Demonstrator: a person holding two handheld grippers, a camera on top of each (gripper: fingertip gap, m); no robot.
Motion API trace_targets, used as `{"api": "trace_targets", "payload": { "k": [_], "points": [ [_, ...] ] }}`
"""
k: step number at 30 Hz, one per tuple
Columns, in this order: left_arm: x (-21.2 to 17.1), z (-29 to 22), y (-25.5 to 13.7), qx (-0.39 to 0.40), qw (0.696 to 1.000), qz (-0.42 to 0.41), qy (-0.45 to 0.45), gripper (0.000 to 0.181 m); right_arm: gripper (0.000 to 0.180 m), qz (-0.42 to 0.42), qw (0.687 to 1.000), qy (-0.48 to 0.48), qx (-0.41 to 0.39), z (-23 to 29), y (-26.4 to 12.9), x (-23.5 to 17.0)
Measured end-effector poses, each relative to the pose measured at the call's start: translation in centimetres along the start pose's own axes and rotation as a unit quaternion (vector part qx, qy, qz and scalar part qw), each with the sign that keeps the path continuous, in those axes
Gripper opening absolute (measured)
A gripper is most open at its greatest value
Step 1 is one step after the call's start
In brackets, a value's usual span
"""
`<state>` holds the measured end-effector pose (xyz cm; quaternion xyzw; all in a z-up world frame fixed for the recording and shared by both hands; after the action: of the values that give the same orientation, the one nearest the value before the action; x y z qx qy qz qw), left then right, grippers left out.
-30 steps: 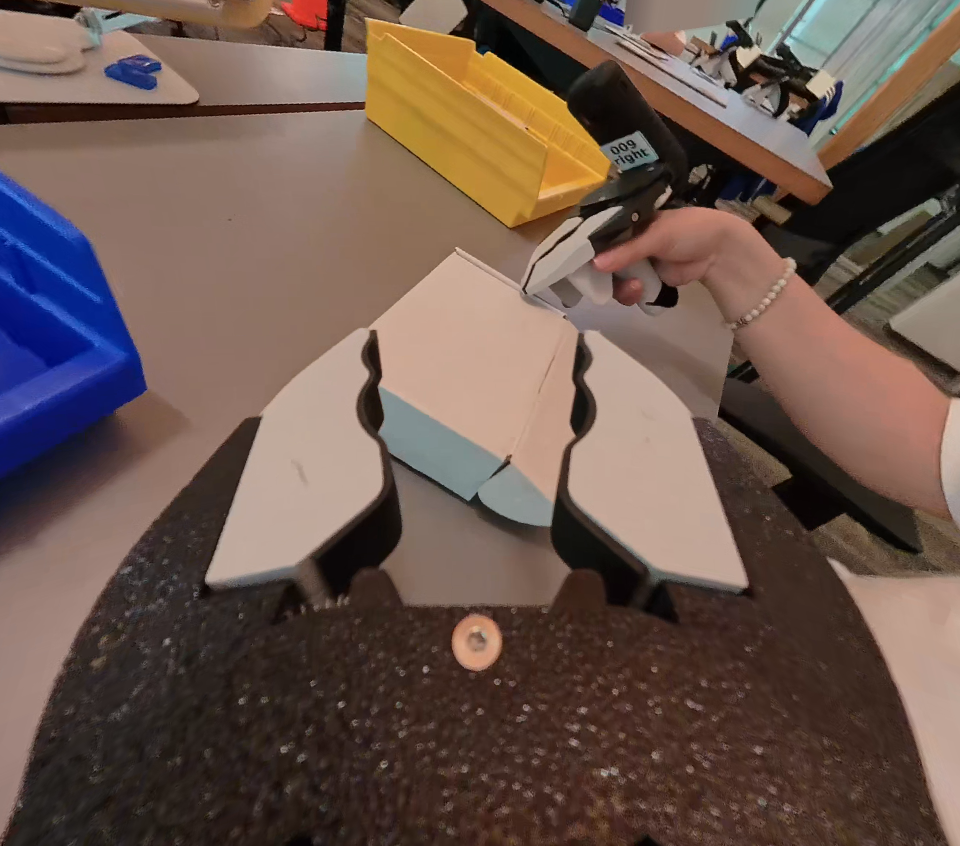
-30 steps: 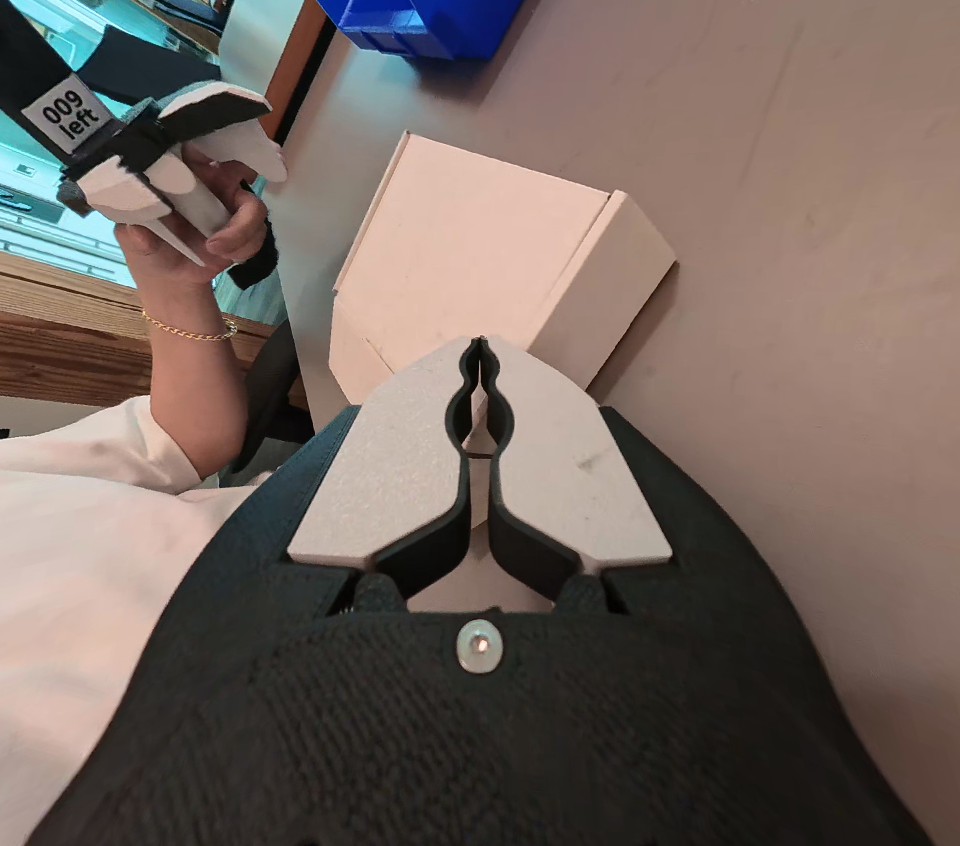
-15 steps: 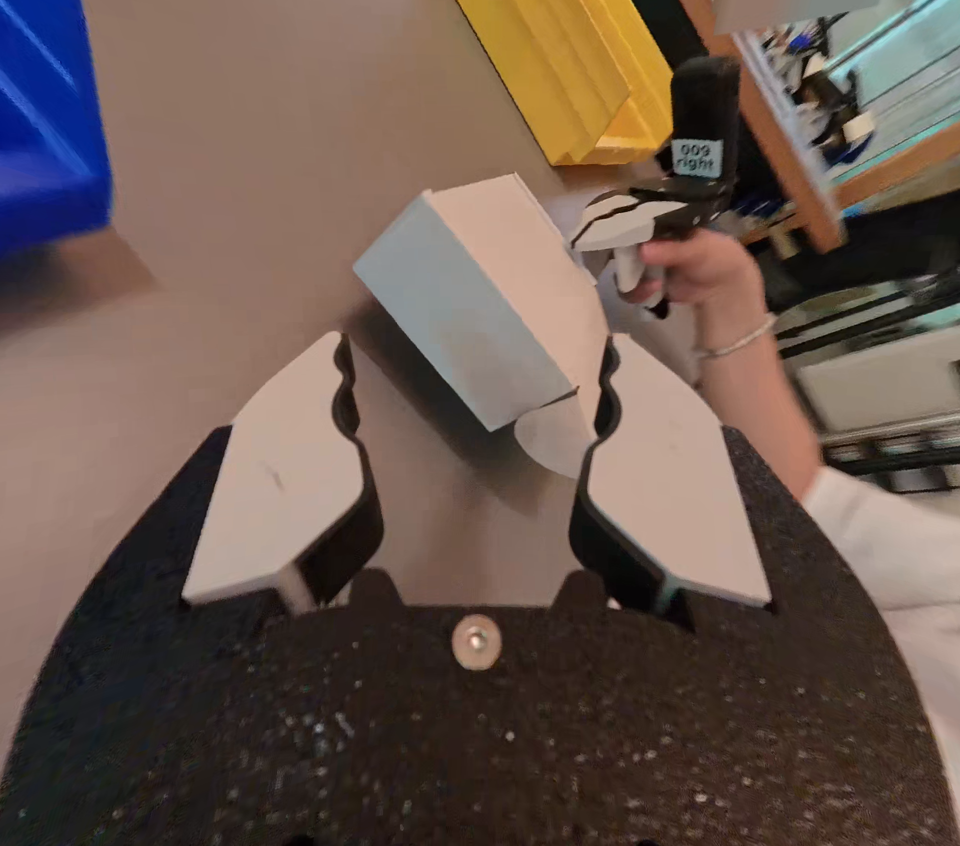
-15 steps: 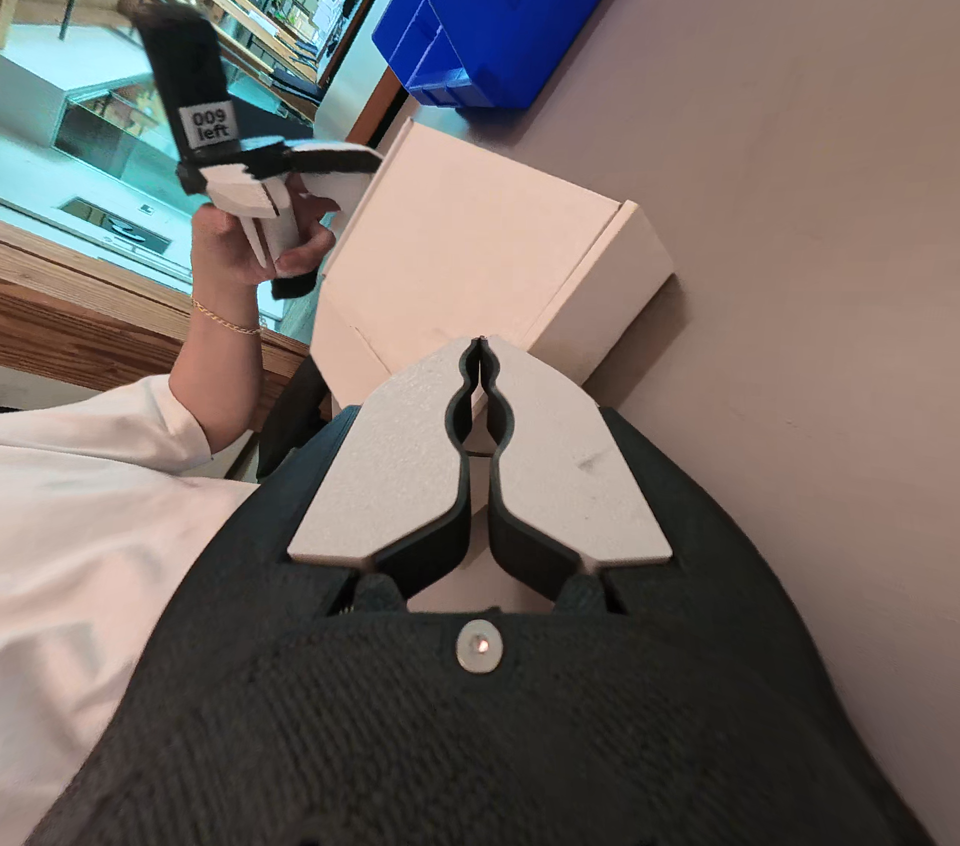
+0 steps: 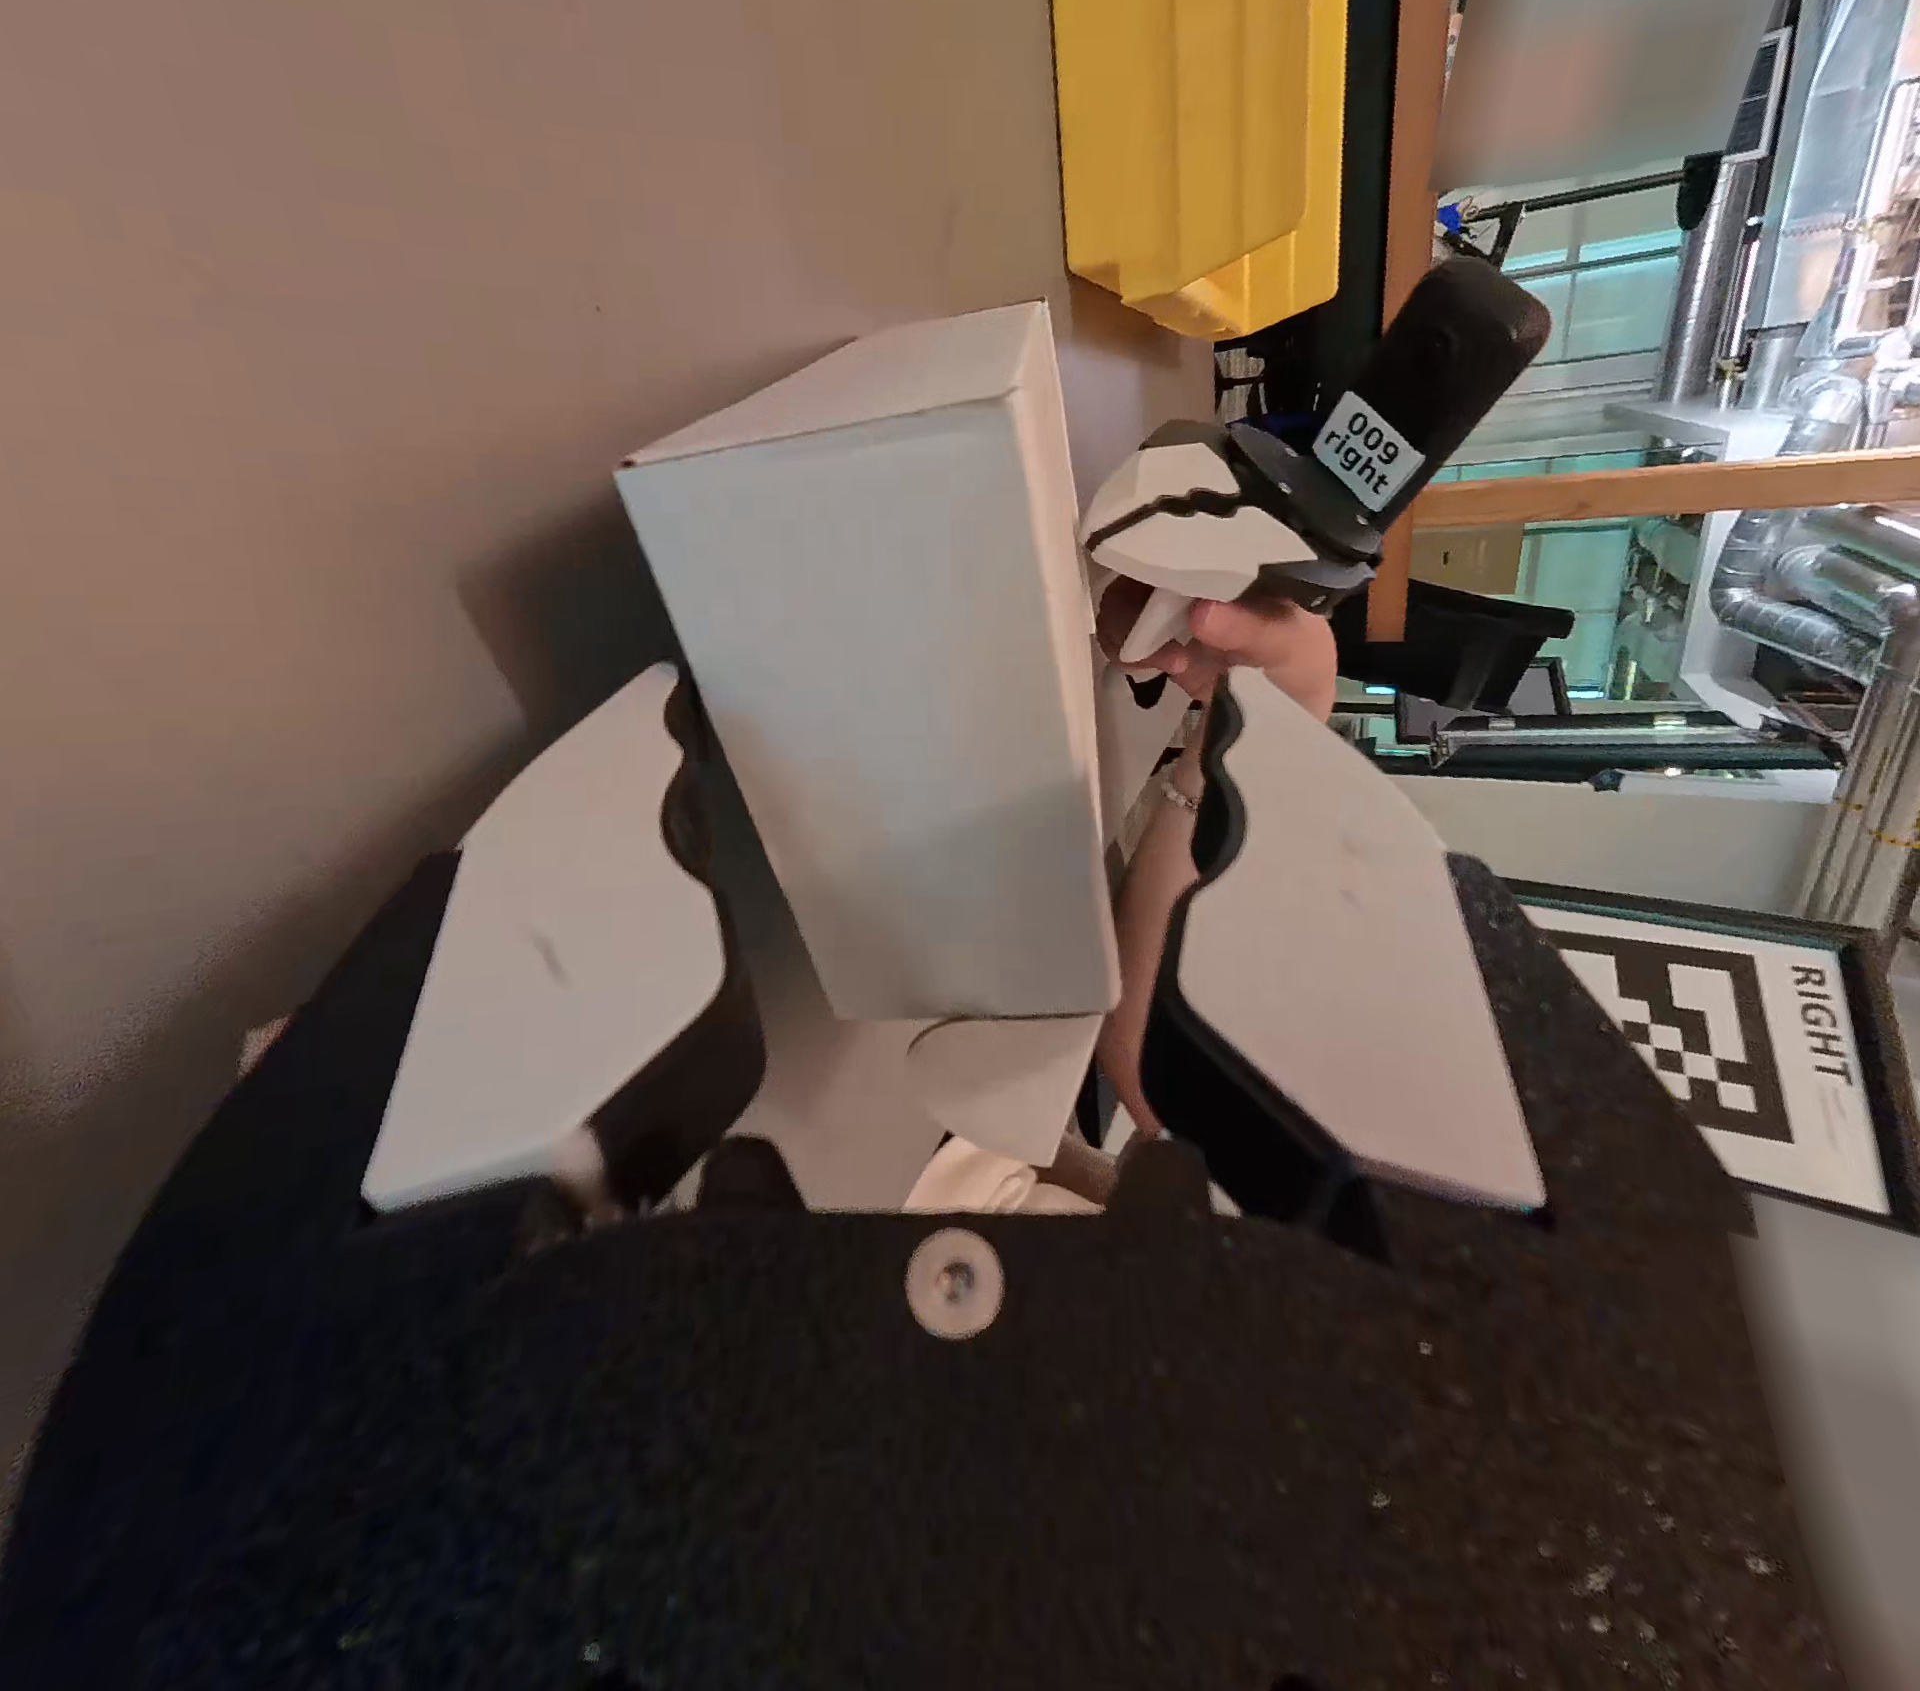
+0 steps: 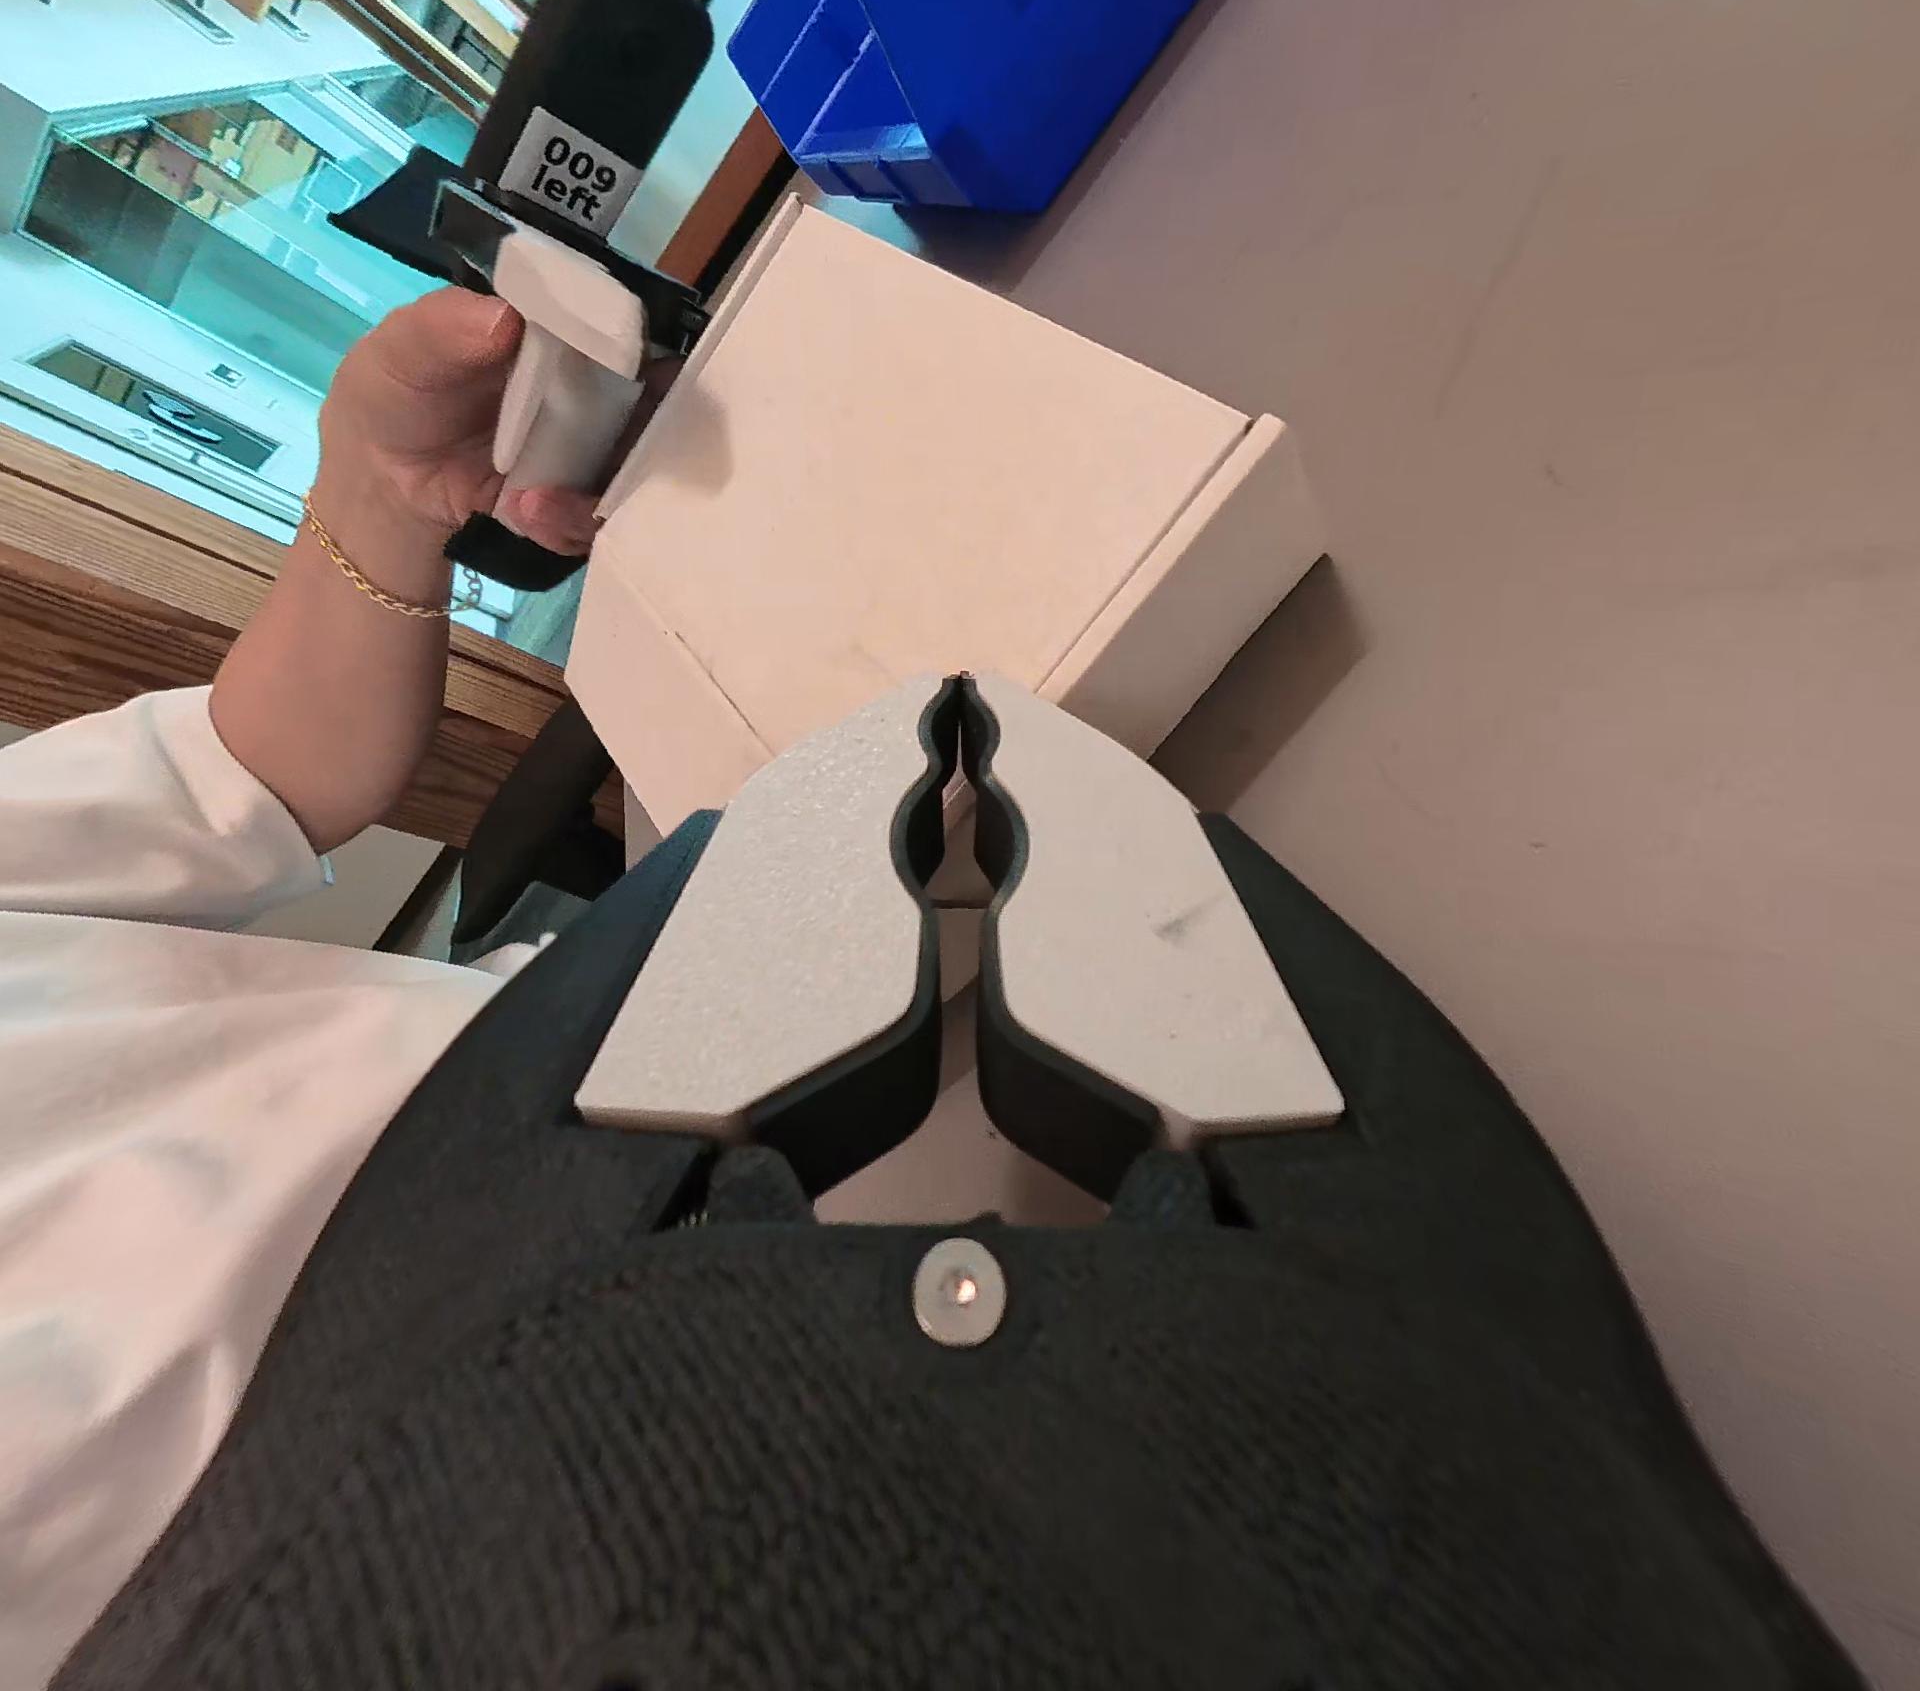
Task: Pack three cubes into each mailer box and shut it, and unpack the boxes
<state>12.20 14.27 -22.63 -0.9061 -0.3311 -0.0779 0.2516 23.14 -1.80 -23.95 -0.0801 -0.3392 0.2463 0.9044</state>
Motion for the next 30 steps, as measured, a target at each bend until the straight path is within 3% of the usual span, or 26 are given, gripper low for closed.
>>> {"api": "trace_targets", "payload": {
  "k": [13,17,22,24,26,28,30],
  "points": [
    [-0.5,0.4,1.0,-0.009,0.999,0.022,-0.026,0.087,0.0,-0.004,1.0,-0.012,-0.02,0.0,-0.3,-0.1],
    [-0.8,0.6,1.4,-0.026,0.999,0.024,-0.031,0.078,0.0,-0.004,1.0,-0.018,-0.02,0.2,-0.1,-0.1],
    [-0.9,1.4,1.5,-0.04,0.998,0.006,-0.054,0.075,0.001,0.009,0.996,-0.076,-0.044,0.6,0.1,0.0],
    [-0.8,1.6,1.5,-0.048,0.997,-0.005,-0.065,0.074,0.032,0.014,0.989,-0.134,-0.059,1.6,-0.2,0.3],
    [-0.8,1.7,1.5,-0.057,0.995,-0.013,-0.077,0.074,0.047,0.001,0.971,-0.224,-0.081,3.3,-0.8,0.9],
    [-0.8,1.5,1.5,-0.078,0.993,-0.02,-0.088,0.074,0.068,-0.021,0.937,-0.33,-0.115,5.2,-1.4,1.4],
    [-0.6,0.9,1.3,-0.108,0.989,-0.03,-0.098,0.074,0.091,-0.034,0.881,-0.45,-0.145,7.1,-2.0,1.3]
  ]
}}
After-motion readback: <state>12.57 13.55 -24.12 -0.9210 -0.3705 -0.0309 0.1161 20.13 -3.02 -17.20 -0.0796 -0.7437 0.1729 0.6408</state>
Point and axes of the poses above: each gripper's, where its closed fingertips meet, y out along the fingers, x out of its top, z = x × y across the jaws, the point moved 5 cm from there along -y, back along the fingers, and after that the axes turned 7 degrees about y, right-handed, at the moved point
